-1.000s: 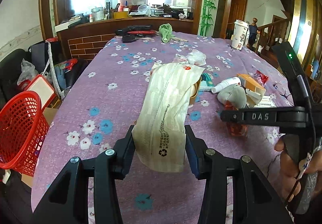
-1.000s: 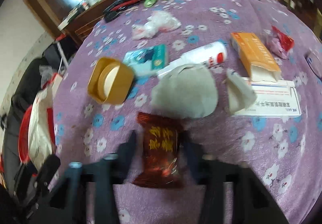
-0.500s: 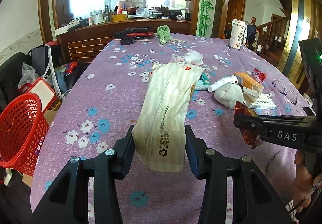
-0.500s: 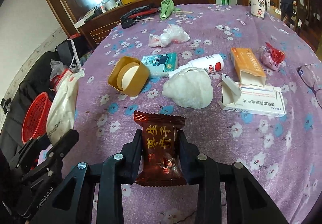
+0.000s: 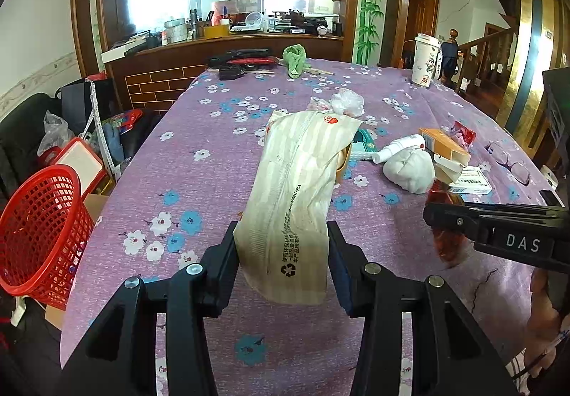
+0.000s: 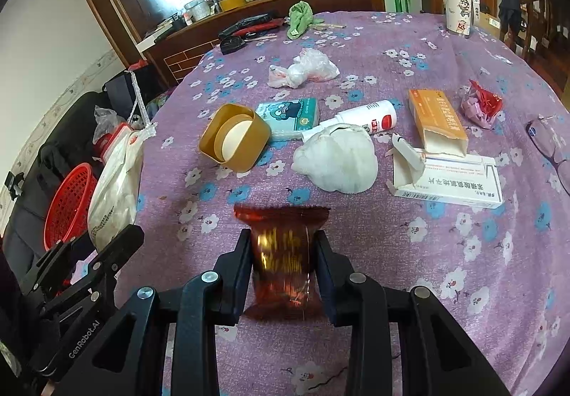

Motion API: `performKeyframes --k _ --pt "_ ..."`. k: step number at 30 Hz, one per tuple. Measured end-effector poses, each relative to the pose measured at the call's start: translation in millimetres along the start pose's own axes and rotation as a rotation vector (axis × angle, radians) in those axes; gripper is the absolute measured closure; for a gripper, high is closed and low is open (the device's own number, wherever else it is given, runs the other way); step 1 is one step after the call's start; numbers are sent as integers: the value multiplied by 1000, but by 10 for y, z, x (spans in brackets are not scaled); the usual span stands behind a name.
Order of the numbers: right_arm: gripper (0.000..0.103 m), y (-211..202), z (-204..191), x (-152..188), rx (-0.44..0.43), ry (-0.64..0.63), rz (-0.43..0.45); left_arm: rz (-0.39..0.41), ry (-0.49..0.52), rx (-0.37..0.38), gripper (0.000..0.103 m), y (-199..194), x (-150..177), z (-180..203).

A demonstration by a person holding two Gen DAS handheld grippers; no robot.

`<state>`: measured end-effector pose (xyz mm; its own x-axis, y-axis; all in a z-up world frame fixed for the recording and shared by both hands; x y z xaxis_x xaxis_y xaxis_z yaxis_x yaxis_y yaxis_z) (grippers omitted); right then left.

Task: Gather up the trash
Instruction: 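Carry the bag and wrapper over the red basket and release both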

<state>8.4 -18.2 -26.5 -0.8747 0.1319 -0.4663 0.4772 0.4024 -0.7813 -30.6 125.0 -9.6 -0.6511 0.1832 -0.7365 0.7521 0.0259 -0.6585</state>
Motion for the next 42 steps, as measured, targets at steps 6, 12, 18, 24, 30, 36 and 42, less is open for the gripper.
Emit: performKeyframes --k 6,12,18,24,30,36,42 --pt "67 3 -41 15 -3 -10 -2 3 -6 -10 58 -15 4 -39" --pt "68 21 -90 20 -14 -13 -6 9 -12 -25 58 -29 5 -90" --pt "69 -13 -153 29 -20 -26 3 18 -22 -38 58 -64 13 -163" --pt "69 -61 -231 20 -26 -40 13 24 -34 -51 58 -102 30 -242" --pt "69 -87 -384 15 -37 -65 13 33 -52 -69 58 -161 46 -363" --pt "69 -74 -658 22 -66 -107 0 51 -91 -111 58 -292 62 -635" --pt "69 -59 -1099 34 -121 -173 -20 70 -162 -179 58 -468 101 -1119"
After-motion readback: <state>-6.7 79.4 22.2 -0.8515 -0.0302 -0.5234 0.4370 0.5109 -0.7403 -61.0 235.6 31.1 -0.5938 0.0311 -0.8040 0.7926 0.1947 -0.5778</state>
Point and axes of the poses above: each gripper's, at about its wrist camera, not at the fingertips, and y roughly the way its jaws point, z to its right, x to its underside, the point moved 10 cm from there along y, roughly the way its jaws point, and after that the axes turned 13 degrees about y, right-handed, at the moved point
